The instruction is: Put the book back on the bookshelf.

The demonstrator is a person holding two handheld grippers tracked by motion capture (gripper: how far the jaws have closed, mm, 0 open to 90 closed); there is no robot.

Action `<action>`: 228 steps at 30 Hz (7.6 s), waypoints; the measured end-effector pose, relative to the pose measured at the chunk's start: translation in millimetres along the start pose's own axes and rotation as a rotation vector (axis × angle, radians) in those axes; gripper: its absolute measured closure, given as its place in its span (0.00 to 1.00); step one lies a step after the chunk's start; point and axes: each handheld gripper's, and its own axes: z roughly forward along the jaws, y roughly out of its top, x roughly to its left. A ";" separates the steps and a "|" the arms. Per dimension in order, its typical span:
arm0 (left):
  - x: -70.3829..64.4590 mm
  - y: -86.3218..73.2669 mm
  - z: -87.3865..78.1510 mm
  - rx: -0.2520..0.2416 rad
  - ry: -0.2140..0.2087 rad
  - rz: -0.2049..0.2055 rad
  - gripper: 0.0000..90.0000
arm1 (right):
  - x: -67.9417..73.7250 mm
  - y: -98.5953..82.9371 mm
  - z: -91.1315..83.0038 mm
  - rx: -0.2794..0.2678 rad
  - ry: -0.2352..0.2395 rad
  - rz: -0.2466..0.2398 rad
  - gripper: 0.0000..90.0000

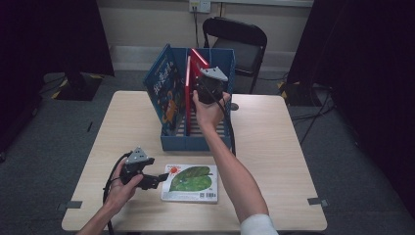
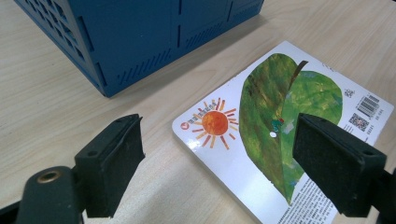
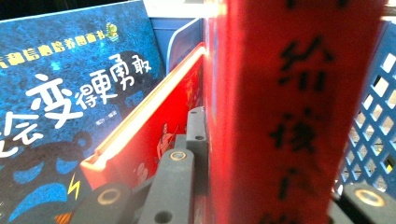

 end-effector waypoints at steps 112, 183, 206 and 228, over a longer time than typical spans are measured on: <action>-4.9 -0.3 10.7 0.071 0.009 -0.014 0.18 | -2.7 -113.6 -43.8 0.114 0.191 -0.059 0.78; -5.0 -1.0 11.8 0.082 0.003 -0.013 0.18 | 4.0 -92.3 -9.8 0.031 0.015 -0.027 0.90; -8.5 -1.2 16.6 0.095 -0.001 -0.005 0.18 | -1.0 -113.4 -37.2 0.126 0.205 -0.070 0.79; -7.4 -1.9 16.8 0.099 -0.004 -0.008 0.18 | 4.0 -99.4 -5.9 0.160 0.240 -0.112 0.76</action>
